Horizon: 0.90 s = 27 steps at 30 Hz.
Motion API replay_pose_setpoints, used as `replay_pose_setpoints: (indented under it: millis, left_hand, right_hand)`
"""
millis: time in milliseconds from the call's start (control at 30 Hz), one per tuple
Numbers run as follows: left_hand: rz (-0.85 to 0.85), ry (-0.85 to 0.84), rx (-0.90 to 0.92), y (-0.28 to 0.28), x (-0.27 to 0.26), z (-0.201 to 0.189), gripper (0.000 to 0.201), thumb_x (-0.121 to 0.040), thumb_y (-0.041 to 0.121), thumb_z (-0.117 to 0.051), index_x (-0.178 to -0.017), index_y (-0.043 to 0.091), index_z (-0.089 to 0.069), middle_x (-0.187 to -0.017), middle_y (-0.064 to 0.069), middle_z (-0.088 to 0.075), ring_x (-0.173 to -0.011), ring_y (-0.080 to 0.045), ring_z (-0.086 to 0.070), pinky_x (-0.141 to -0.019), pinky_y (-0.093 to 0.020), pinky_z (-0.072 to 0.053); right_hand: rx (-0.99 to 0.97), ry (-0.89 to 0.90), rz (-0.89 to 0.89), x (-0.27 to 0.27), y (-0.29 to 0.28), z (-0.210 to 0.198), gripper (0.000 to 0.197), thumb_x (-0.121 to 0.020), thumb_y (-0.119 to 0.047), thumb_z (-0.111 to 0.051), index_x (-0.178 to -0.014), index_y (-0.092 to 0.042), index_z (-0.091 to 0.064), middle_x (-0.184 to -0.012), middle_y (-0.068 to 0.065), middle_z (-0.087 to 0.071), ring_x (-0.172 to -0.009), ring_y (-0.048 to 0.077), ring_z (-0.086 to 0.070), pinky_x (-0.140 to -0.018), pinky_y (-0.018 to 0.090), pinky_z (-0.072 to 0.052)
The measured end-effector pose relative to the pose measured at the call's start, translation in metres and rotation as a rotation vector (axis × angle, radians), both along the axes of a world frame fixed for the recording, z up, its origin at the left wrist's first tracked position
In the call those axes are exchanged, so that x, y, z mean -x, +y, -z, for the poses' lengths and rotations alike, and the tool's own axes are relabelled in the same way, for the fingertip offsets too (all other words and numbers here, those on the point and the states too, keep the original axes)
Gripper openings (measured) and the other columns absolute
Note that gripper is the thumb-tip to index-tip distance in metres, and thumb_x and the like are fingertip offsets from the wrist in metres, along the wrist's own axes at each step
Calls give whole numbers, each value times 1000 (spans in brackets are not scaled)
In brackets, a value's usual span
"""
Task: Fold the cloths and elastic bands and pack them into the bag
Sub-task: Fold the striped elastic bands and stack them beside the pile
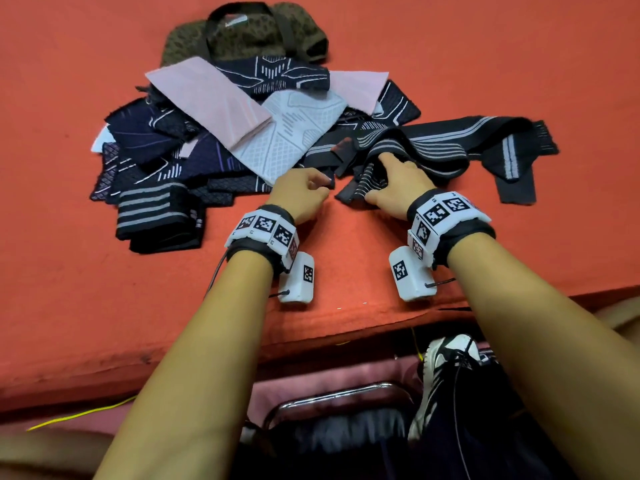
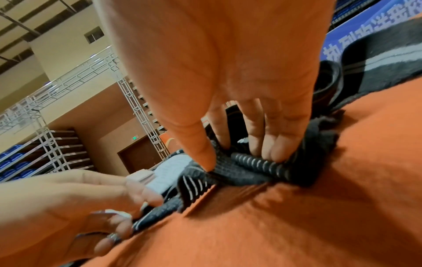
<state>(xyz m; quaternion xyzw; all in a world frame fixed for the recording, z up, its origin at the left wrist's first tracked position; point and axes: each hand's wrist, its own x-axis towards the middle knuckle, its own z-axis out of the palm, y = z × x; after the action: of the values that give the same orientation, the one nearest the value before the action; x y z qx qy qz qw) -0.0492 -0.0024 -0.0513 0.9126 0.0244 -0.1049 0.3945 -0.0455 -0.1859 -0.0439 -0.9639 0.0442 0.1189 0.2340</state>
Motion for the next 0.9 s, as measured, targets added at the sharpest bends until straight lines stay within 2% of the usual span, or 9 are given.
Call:
replay_pose_setpoints:
  millis: [67, 133, 200, 333, 400, 500, 633, 733, 900]
  left_hand:
    - [47, 24, 10, -9, 0, -2, 32, -88, 16, -58, -117, 24, -69, -108, -6, -71, -99, -33, -68, -93, -42, -55]
    - [75, -3, -14, -17, -5, -1, 36, -90, 14, -54, -124, 22, -65, -111, -4, -70, -97, -26, -66, -91, -30, -51]
    - [97, -24, -76, -22, -7, 0, 36, -93, 14, -53, -126, 21, -64, -110, -2, -68, -96, -16, -60, -84, -20, -42]
    - [157, 25, -130, -27, -7, 5, 34, -93, 22, -60, -128, 19, -60, -113, -8, -69, -108, -23, -62, -86, -22, -39]
    - [179, 28, -166, -29, -7, 8, 36, -94, 20, -59, -129, 18, -59, -114, -9, -68, -110, -24, -61, -87, -22, -38]
    - [184, 16, -181, -29, -7, 8, 34, -93, 17, -55, -126, 17, -61, -116, -7, -67, -109, -23, -60, -84, -21, -37]
    - [220, 43, -115, -17, -4, 0, 37, -89, 17, -59, -125, 24, -62, -95, 2, -69, -85, -14, -64, -72, -18, -43]
    - [235, 59, -125, -1, 2, -6, 46, -88, 19, -60, -132, 30, -58, -78, 9, -57, -65, -4, -53, -64, -16, -40]
    - [155, 86, -187, 28, 11, -9, 53, -86, 22, -62, -137, 32, -51, -96, 2, -53, -88, -16, -51, -79, -23, -38]
  right_hand:
    - [13, 34, -20, 2, 4, -1, 78, -68, -46, -72, -135, -27, -37, -123, 22, -50, -112, 42, -52, -95, 45, -47]
    - [38, 55, -35, 2, 5, -3, 83, -61, -52, -70, -135, -26, -40, -124, 21, -48, -114, 42, -51, -98, 46, -46]
    - [47, 45, -31, 0, 5, -4, 65, -68, -45, -72, -124, -23, -49, -122, 18, -49, -111, 38, -52, -97, 43, -46]
    - [5, -6, -58, 1, 9, -6, 13, -80, -36, -67, -85, -26, -60, -117, 11, -52, -105, 31, -57, -94, 39, -48]
    - [2, -34, -72, -1, 7, -4, 14, -85, -29, -63, -98, -23, -65, -124, 10, -56, -113, 30, -56, -96, 36, -46]
    - [8, -49, -72, -3, 6, -2, 42, -88, -25, -60, -129, -19, -59, -134, 12, -56, -121, 32, -53, -99, 36, -45]
    - [-5, 33, -77, -1, 13, -1, 65, -85, -32, -57, -146, -38, -37, -141, 16, -41, -128, 40, -42, -108, 46, -38]
    - [12, 60, -125, 0, 16, -4, 70, -88, -34, -58, -150, -43, -29, -144, 16, -38, -129, 43, -37, -111, 44, -32]
    - [123, 60, -193, 1, 31, -2, 62, -85, -38, -64, -142, -38, -42, -145, 5, -35, -132, 36, -28, -107, 46, -29]
